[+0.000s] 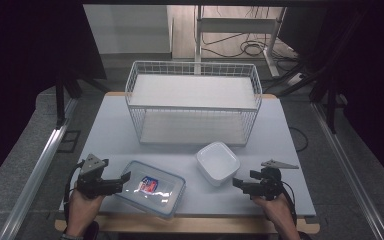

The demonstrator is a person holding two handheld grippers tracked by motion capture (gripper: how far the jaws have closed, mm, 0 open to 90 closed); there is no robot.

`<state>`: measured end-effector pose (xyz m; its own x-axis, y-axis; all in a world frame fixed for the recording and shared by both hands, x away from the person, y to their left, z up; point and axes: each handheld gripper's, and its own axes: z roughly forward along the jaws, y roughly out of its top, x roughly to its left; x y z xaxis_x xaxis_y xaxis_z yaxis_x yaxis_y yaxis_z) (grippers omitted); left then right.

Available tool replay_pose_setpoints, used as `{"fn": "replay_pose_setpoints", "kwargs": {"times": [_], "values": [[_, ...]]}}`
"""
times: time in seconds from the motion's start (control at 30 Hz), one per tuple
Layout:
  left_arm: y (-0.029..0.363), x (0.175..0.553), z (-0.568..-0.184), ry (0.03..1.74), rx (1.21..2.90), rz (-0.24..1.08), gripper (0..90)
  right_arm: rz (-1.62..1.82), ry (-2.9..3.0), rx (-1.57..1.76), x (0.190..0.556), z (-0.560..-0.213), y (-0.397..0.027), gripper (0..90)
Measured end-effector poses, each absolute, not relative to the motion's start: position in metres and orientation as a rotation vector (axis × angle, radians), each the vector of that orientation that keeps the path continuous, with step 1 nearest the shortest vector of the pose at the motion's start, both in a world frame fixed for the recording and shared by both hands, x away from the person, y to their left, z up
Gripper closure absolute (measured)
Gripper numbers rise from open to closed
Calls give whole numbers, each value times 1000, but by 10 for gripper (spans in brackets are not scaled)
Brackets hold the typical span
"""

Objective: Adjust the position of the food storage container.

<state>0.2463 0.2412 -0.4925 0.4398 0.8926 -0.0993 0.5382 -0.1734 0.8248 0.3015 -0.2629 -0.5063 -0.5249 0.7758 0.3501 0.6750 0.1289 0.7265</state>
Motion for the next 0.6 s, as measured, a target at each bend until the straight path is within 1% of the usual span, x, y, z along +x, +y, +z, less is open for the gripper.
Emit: {"fn": "replay_pose_setpoints", "kwargs": {"times": [0.13, 0.33, 0.4, 0.6], "values": [[242, 248, -496, 1186, 1846, 526, 86, 1397, 2262, 1506, 302, -506, -262, 115], [240, 248, -494, 1177, 1857, 494, 96, 1403, 2288, 1477, 302, -503, -261, 54], [240, 248, -494, 1180, 1860, 497, 93, 1399, 2295, 1468, 302, -501, -261, 49], [240, 247, -492, 1185, 1854, 482, 84, 1343, 2299, 1439, 303, -498, -261, 67]]}}
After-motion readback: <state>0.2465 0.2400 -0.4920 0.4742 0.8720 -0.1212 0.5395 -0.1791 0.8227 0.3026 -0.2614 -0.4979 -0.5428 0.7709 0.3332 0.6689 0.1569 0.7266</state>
